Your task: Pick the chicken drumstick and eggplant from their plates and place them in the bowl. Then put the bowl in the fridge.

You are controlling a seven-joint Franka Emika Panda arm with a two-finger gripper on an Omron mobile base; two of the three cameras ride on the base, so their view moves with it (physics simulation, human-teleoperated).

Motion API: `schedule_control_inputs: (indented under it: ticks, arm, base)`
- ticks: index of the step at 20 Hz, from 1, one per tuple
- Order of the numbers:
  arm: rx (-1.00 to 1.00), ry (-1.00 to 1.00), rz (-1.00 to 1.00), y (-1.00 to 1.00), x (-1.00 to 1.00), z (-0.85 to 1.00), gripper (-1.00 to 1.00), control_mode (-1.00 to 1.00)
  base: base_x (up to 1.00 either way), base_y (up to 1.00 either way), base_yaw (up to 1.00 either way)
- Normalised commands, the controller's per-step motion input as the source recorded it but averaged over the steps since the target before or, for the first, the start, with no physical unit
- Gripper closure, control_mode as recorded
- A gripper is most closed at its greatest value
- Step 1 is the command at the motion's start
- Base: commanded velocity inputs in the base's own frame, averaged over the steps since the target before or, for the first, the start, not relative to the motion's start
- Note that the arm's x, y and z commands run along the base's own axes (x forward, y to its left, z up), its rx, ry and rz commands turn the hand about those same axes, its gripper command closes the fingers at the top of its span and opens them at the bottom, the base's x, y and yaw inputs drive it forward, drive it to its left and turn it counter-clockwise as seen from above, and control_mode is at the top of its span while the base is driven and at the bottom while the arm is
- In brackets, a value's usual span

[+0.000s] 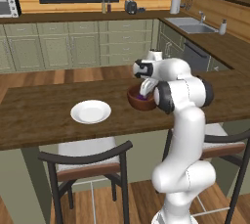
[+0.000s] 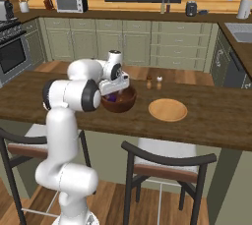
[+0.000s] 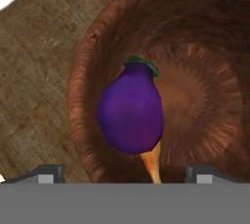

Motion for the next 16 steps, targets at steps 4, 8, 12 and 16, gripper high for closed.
schedule_control_inputs:
  ticks: [4,8,12,16]
  arm:
    - [0.00,-0.01,-0.02,-0.21,-0.58,0.55,-1.00,-1.00]
    - [0.02,-0.03,-0.27,-0.31,-0.74,0.26,-1.00,-1.00]
    - [0.05,0.00,-0.39,-0.30,-0.52,0.02,-1.00,-1.00]
    - [0.06,0.00,-0.50,-0.03,-0.33,-0.07,-1.00,-1.00]
  base:
    - [0.00,0.00,0.00]
    - [0.00,0.00,0.00]
    - [0.00,0.00,0.00]
    - [0.00,0.00,0.00]
